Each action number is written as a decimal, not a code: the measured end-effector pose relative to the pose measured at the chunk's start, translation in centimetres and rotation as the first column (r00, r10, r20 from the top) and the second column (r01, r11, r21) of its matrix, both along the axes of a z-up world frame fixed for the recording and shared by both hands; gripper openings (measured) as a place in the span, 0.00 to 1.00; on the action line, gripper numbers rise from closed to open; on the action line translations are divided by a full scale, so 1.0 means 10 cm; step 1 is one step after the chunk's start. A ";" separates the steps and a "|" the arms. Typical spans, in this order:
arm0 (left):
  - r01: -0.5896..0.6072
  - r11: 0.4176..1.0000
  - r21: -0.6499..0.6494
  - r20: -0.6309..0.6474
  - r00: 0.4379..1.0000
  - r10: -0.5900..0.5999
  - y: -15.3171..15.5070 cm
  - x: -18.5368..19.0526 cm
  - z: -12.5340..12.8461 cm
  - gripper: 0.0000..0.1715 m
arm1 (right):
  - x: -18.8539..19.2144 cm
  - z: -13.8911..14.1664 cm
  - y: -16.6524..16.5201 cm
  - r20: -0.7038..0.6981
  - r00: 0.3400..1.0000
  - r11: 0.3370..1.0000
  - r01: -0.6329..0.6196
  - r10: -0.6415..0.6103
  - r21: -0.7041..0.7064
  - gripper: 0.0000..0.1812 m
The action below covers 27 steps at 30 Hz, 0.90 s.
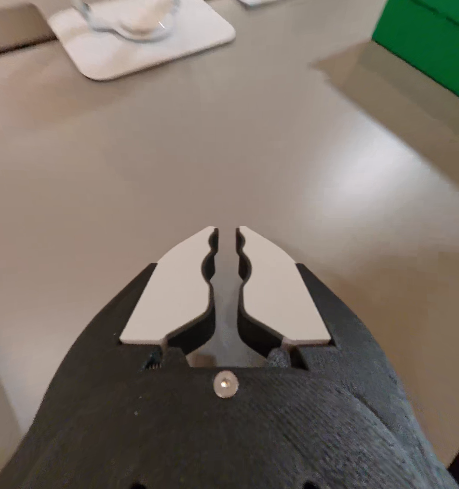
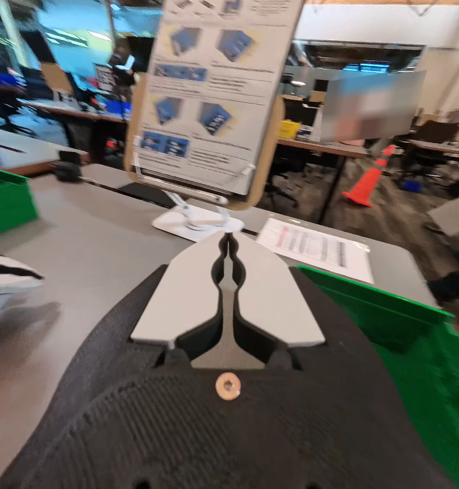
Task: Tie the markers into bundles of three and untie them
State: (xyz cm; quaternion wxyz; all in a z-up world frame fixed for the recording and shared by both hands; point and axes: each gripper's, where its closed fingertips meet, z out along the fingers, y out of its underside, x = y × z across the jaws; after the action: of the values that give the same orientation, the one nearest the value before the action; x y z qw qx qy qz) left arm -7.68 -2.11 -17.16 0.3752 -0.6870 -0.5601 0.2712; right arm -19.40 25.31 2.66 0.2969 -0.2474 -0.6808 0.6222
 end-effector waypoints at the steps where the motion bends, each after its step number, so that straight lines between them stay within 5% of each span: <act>1: -0.016 1.000 0.016 -0.032 0.999 0.017 -0.04 -0.01 0.07 0.05 | 0.10 -0.02 -0.18 0.005 0.999 0.999 -0.039 0.039 -0.024 0.00; 6: 0.121 0.971 0.207 -0.125 0.987 -0.096 -0.03 0.15 0.36 0.01 | 0.64 -0.45 -1.10 0.104 0.955 0.961 -0.278 0.277 -0.001 0.01; 10: 0.060 0.982 0.178 -0.080 0.996 -0.046 -0.21 0.31 0.30 0.02 | 1.06 -1.16 -1.70 0.381 0.798 0.859 -0.511 0.468 0.016 0.00; 14: -0.049 0.989 0.137 -0.063 0.996 0.058 -0.42 0.52 0.27 0.01 | 1.39 -1.43 -2.07 0.487 0.664 0.745 -0.666 0.567 0.042 0.00; 21: -0.194 0.981 0.002 -0.063 0.979 0.194 -0.72 0.82 0.24 0.00 | 1.60 -1.59 -2.43 0.462 0.647 0.681 -0.723 0.606 0.119 0.00; 27: -0.380 0.889 -0.255 -0.348 0.894 0.283 -0.91 0.97 0.51 0.00 | 1.60 -1.47 -2.52 0.417 0.671 0.707 -0.701 0.613 0.089 0.00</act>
State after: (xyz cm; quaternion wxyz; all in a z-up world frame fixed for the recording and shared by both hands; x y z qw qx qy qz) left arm 2.00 -11.18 -12.10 0.2888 -0.5815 -0.5556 0.5194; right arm -3.37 0.11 -12.01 -0.0500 -0.0540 -0.8361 0.5437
